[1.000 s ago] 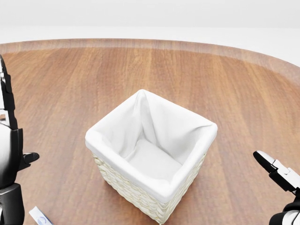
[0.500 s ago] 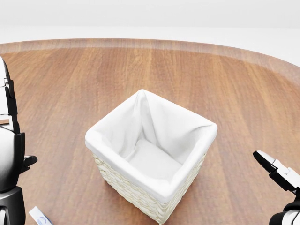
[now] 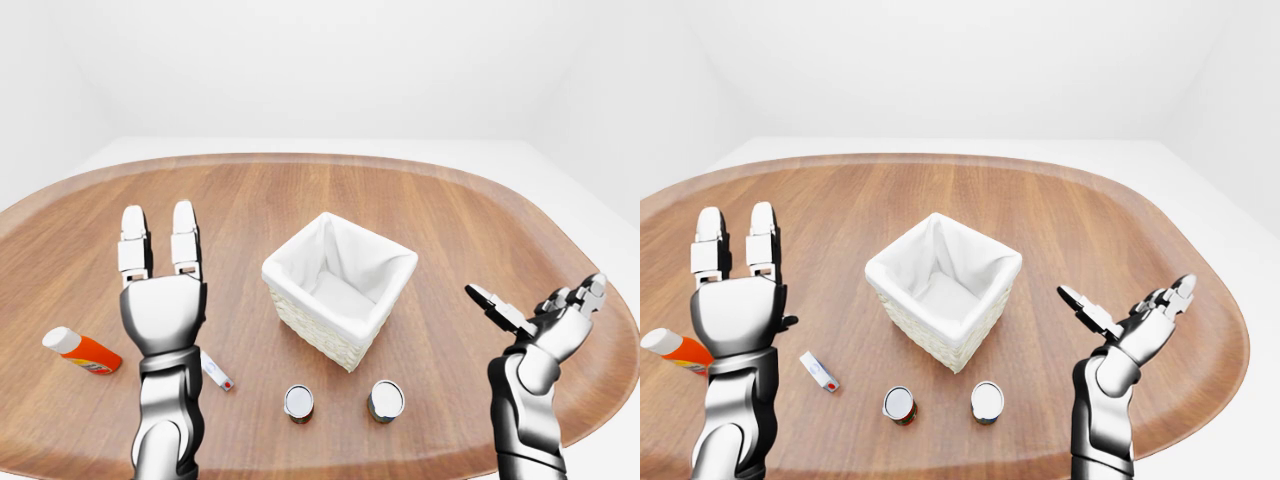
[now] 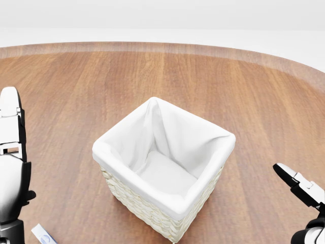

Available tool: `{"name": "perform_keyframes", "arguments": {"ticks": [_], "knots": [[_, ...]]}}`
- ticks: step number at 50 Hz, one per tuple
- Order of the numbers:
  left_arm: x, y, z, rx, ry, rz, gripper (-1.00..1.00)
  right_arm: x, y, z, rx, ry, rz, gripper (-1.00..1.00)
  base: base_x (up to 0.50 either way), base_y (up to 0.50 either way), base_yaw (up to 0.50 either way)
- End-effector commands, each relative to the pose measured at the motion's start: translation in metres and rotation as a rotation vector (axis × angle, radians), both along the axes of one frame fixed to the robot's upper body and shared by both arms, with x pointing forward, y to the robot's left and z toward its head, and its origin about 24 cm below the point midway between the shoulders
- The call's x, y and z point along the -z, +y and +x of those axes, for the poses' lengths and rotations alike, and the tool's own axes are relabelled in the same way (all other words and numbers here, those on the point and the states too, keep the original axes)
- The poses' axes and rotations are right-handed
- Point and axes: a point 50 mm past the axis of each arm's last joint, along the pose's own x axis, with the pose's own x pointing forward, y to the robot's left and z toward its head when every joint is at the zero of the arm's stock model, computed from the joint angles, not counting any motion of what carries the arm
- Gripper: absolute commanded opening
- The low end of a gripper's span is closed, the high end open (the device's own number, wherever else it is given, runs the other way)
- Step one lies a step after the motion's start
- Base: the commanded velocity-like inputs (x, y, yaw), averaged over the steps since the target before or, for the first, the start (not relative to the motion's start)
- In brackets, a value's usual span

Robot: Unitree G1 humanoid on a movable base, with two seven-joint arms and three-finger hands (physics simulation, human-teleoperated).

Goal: Pick up the alphabet soup and the cream cheese box, and put them in the basket.

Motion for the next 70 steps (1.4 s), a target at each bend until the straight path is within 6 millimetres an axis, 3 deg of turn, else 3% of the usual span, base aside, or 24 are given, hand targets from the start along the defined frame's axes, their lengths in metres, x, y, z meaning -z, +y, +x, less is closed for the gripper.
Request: {"name": "perform_keyframes", "arguments": {"ticks": [1,24,29,37,58,70], "knots": [[0.005,-0.003,-0.015,-0.018,0.088,0.008,1.00,0.000,0.000,0.000,-0.001,0.000,-0.004,1.00,0.00,0.00,0.00],[0.058,-0.003,-0.008,-0.021,0.357,0.070,1.00,0.000,0.001,0.001,-0.002,0.005,-0.006,1.00,0.00,0.00,0.00],[0.068,0.002,-0.011,-0.034,0.403,0.075,1.00,0.001,0.001,0.001,-0.003,0.008,-0.005,1.00,0.00,0.00,0.00],[0.060,0.005,-0.020,-0.034,0.398,0.065,1.00,0.002,0.000,0.002,-0.004,0.014,-0.004,1.00,0.00,0.00,0.00],[0.111,-0.001,-0.035,0.037,0.572,0.049,1.00,0.003,0.000,0.002,-0.003,0.017,-0.005,1.00,0.00,0.00,0.00],[0.136,0.006,-0.040,-0.006,0.639,0.083,1.00,0.002,0.001,0.002,-0.004,0.012,-0.006,1.00,0.00,0.00,0.00]]}}
